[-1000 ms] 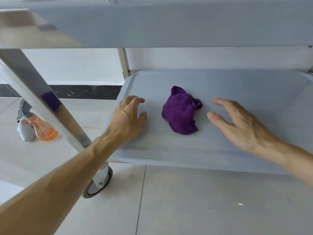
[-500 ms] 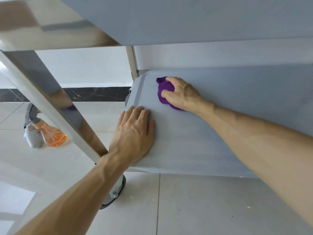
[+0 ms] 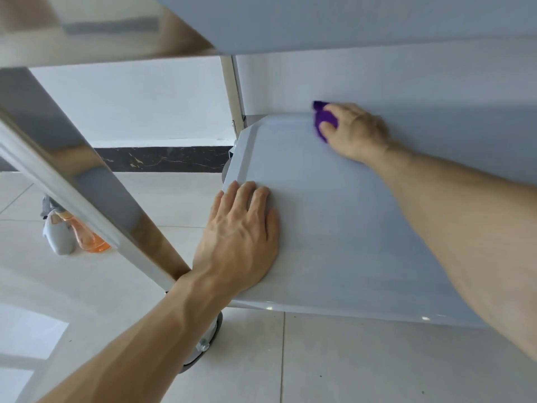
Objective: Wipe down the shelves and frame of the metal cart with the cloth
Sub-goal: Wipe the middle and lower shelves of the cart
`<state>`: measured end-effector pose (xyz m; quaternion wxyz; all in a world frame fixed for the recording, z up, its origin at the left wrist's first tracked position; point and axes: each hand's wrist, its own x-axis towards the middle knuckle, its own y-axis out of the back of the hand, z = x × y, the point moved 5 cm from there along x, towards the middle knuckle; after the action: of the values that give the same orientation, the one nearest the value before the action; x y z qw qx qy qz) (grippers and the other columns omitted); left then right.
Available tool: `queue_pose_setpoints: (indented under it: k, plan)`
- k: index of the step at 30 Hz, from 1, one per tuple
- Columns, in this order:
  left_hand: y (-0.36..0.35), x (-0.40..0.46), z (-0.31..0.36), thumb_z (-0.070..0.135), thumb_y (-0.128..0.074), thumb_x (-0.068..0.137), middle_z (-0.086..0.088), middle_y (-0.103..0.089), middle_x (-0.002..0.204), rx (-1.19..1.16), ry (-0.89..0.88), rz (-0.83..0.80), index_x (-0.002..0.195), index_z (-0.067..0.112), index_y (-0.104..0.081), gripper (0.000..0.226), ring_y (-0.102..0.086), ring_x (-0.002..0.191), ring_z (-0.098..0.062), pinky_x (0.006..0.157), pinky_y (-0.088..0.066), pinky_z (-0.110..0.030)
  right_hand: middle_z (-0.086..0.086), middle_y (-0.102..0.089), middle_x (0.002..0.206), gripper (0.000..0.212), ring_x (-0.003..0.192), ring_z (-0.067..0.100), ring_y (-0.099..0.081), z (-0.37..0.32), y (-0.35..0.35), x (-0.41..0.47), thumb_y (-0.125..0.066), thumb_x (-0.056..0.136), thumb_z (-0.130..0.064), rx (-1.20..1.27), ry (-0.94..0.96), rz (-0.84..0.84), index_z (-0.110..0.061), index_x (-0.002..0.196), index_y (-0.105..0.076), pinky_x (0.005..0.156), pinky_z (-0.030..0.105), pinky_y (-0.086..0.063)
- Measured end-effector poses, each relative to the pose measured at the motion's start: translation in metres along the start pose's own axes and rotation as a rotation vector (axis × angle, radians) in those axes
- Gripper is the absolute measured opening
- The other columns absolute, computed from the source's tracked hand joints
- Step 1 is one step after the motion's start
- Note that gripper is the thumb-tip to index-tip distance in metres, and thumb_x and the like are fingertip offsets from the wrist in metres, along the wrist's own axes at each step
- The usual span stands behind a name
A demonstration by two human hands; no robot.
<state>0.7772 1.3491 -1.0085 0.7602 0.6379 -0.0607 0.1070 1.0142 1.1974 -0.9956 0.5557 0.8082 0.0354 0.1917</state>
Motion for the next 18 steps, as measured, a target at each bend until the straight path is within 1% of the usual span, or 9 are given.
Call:
queue_pose_setpoints:
  k: [2, 4, 6, 8, 10, 12, 13, 15, 18]
  plan:
    - [0.001, -0.001, 0.001, 0.035, -0.025, 0.102, -0.004, -0.041, 0.146, -0.003, -0.003, -0.008, 0.141, 0.014, -0.042, 0.047, -0.028, 0.142, -0.027, 0.120, -0.017, -0.041, 0.012, -0.044, 0.149, 0.047, 0.132, 0.036, -0.046, 0.020, 0.000, 0.007, -0.044, 0.100, -0.041, -0.021, -0.153, -0.013, -0.023, 0.143, -0.046, 0.110, 0.042, -0.034]
    - [0.001, -0.001, 0.002, 0.033, -0.027, 0.102, -0.005, -0.042, 0.144, -0.008, -0.001, -0.007, 0.140, 0.013, -0.042, 0.046, -0.029, 0.141, -0.027, 0.120, -0.018, -0.042, 0.011, -0.044, 0.148, 0.045, 0.132, 0.038, -0.044, 0.010, -0.006, 0.010, -0.043, 0.100, -0.040, 0.001, -0.186, -0.007, -0.024, 0.142, -0.047, 0.111, 0.041, -0.034]
    - [0.001, 0.000, 0.002, 0.029, -0.031, 0.102, -0.007, -0.045, 0.140, 0.002, -0.007, 0.003, 0.137, 0.011, -0.045, 0.043, -0.033, 0.137, -0.029, 0.117, -0.022, -0.043, 0.006, -0.045, 0.150, 0.044, 0.133, 0.034, -0.044, -0.023, -0.014, 0.006, -0.046, 0.099, -0.039, 0.056, -0.081, 0.010, -0.027, 0.142, -0.050, 0.113, 0.038, -0.033]
    - [0.000, 0.001, 0.001, 0.027, -0.032, 0.101, -0.008, -0.047, 0.137, 0.006, -0.013, 0.007, 0.135, 0.010, -0.047, 0.041, -0.036, 0.134, -0.030, 0.116, -0.024, -0.044, 0.000, -0.047, 0.150, 0.043, 0.134, 0.028, -0.046, -0.068, -0.023, -0.007, -0.052, 0.097, -0.039, 0.120, 0.112, -0.018, -0.029, 0.139, -0.055, 0.112, 0.034, -0.034]
    - [0.000, 0.003, 0.001, 0.028, -0.028, 0.100, -0.009, -0.047, 0.137, 0.021, -0.022, 0.001, 0.135, 0.010, -0.047, 0.044, -0.037, 0.133, -0.031, 0.115, -0.025, -0.045, -0.005, -0.053, 0.144, 0.040, 0.130, 0.023, -0.050, -0.106, -0.031, -0.029, -0.055, 0.095, -0.041, 0.172, 0.314, -0.067, -0.030, 0.134, -0.059, 0.105, 0.029, -0.038]
    - [0.001, 0.002, 0.002, 0.030, -0.023, 0.098, -0.008, -0.048, 0.137, 0.036, -0.028, -0.003, 0.135, 0.011, -0.047, 0.048, -0.038, 0.132, -0.031, 0.114, -0.026, -0.044, -0.008, -0.056, 0.138, 0.038, 0.121, 0.020, -0.054, -0.117, -0.029, -0.047, -0.055, 0.095, -0.041, 0.214, 0.428, -0.100, -0.031, 0.130, -0.060, 0.094, 0.026, -0.038]
    - [0.002, 0.002, 0.003, 0.031, -0.022, 0.098, -0.008, -0.048, 0.137, 0.036, -0.033, -0.001, 0.134, 0.011, -0.048, 0.049, -0.039, 0.131, -0.030, 0.113, -0.026, -0.043, -0.009, -0.056, 0.137, 0.037, 0.119, 0.019, -0.055, -0.110, -0.024, -0.050, -0.055, 0.095, -0.041, 0.220, 0.444, -0.113, -0.032, 0.131, -0.059, 0.092, 0.027, -0.037]
    - [0.003, 0.001, 0.002, 0.032, -0.023, 0.099, -0.007, -0.048, 0.138, 0.014, -0.029, 0.004, 0.135, 0.011, -0.048, 0.048, -0.038, 0.133, -0.030, 0.115, -0.025, -0.043, -0.009, -0.054, 0.140, 0.039, 0.121, 0.019, -0.055, -0.077, -0.010, -0.048, -0.055, 0.096, -0.039, 0.197, 0.414, -0.144, -0.032, 0.134, -0.057, 0.098, 0.029, -0.039]
    - [0.002, -0.001, 0.003, 0.032, -0.025, 0.103, -0.005, -0.045, 0.142, 0.000, -0.022, -0.006, 0.137, 0.013, -0.045, 0.044, -0.033, 0.138, -0.028, 0.117, -0.022, -0.042, -0.002, -0.051, 0.146, 0.042, 0.130, 0.023, -0.051, 0.011, 0.021, -0.039, -0.055, 0.097, -0.035, 0.146, 0.190, -0.099, -0.027, 0.139, -0.054, 0.108, 0.036, -0.039]
